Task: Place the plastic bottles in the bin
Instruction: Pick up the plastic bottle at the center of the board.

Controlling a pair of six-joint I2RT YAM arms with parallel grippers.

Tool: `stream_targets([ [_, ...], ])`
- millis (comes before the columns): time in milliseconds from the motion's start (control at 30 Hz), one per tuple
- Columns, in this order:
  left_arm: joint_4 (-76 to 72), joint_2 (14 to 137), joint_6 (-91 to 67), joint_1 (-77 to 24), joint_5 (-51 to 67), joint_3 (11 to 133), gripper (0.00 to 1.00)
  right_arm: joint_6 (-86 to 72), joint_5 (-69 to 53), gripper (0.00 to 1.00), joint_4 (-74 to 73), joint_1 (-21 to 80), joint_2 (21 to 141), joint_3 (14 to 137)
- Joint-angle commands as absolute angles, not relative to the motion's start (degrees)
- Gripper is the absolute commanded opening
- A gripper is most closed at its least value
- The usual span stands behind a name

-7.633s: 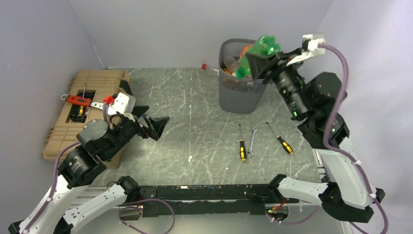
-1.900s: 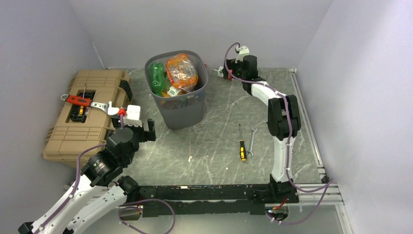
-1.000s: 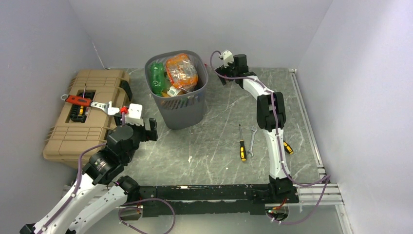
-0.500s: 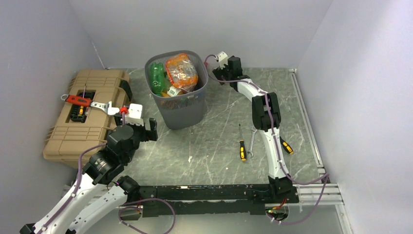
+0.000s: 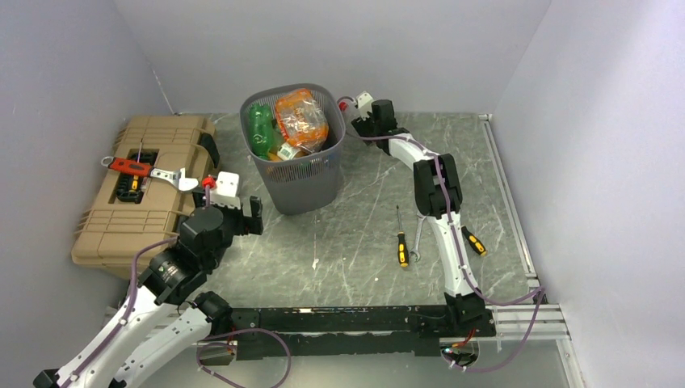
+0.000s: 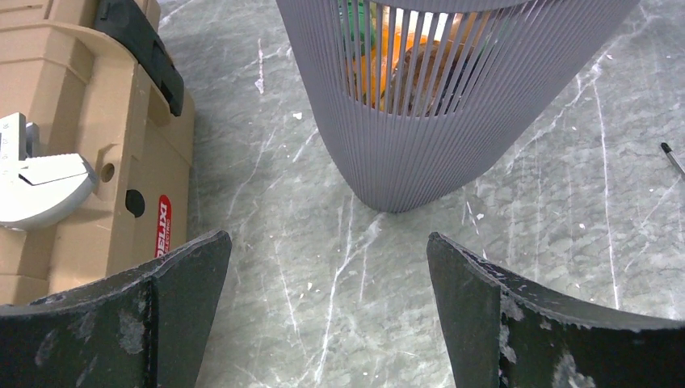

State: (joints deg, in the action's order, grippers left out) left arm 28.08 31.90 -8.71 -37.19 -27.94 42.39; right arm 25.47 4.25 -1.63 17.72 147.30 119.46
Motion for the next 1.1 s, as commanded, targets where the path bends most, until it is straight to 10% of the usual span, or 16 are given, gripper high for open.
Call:
stream_targets([
  [0,27.75,29.83,-9.26,-36.91,-27.13,42.82,0.97,23.54,6.65,0.71,-8.14,18.97,146.24,116.84],
  [267,27.42,26.68,-9.13,-36.87,-27.67,42.26,0.97,23.70,9.29,0.48,-8.12,20.74,142.64,114.50],
  [1067,25.58,22.58,-11.27,-36.89,-29.32,42.78,0.95,-8.71,15.05,0.32,-3.56,21.30,100.03,86.39],
])
